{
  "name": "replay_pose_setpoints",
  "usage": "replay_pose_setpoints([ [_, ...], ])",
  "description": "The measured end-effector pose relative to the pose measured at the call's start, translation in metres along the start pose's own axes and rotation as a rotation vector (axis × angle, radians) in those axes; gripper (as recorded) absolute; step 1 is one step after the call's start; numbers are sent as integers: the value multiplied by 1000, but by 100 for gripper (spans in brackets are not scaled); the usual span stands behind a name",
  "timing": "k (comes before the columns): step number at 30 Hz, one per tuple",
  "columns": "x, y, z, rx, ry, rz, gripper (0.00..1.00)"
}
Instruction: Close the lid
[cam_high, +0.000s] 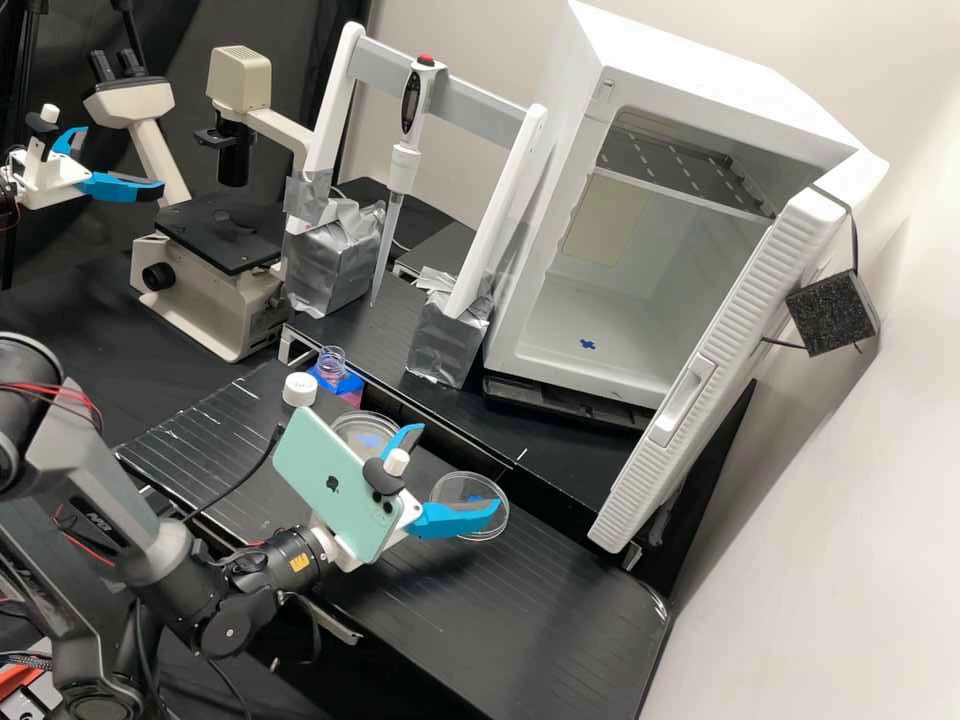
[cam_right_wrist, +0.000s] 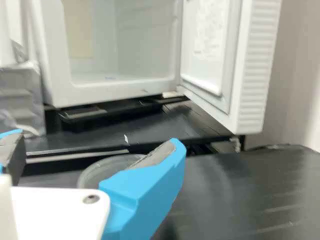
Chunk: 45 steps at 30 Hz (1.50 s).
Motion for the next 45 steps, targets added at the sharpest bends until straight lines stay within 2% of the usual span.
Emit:
replay_pose_setpoints([
  [5,3,-1,9,-15,-41,1,100],
  [12,6,-4,12,-41,-58,-12,100],
  [15,7,-6,13,-44,-57,-26,100],
  [20,9,-9,12,-74,-51,-37,100],
  [25,11,-11,12,-82,-54,-39,100],
  [29,12,-12,12,-102,-54,-42,100],
  [33,14,-13,15,-92,-70,-42,100],
  [45,29,-10,24,-89,-66,-38,100],
])
